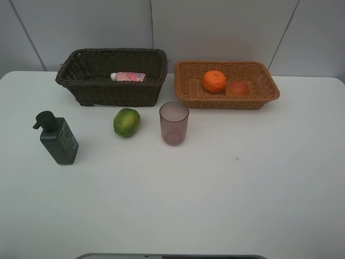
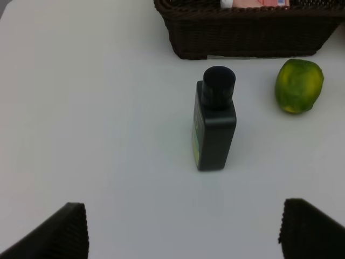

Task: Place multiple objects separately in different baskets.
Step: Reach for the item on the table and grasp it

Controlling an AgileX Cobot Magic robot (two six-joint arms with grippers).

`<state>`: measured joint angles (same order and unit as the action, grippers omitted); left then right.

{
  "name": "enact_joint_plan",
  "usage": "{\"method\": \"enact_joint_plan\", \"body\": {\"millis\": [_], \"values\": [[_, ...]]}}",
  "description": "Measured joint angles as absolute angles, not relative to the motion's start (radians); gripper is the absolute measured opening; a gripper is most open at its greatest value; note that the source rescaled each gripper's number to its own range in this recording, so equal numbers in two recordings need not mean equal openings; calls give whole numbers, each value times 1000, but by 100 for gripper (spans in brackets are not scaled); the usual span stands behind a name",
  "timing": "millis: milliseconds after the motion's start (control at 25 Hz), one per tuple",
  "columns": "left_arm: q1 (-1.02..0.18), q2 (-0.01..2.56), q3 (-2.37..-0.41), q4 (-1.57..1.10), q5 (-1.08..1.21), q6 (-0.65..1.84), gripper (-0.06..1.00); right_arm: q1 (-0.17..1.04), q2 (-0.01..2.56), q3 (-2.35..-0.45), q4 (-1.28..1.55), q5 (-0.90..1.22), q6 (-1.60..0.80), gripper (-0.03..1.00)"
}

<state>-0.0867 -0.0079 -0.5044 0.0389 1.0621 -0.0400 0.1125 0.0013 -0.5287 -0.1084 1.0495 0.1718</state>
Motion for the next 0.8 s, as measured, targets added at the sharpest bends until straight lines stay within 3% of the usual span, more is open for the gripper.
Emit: {"method": "enact_joint_plan", "body": {"millis": [240,520,800], "values": [[-87,-8,-504,39,1062,-40,92,107,1,-524,-110,1059,172,81],[-87,-8,-504,39,1062,-40,92,-21,1,-524,-59,1059,80,81],[-87,-8,-504,39,1062,-40,92,-27,1,-524,-52,1059,60,81]]}}
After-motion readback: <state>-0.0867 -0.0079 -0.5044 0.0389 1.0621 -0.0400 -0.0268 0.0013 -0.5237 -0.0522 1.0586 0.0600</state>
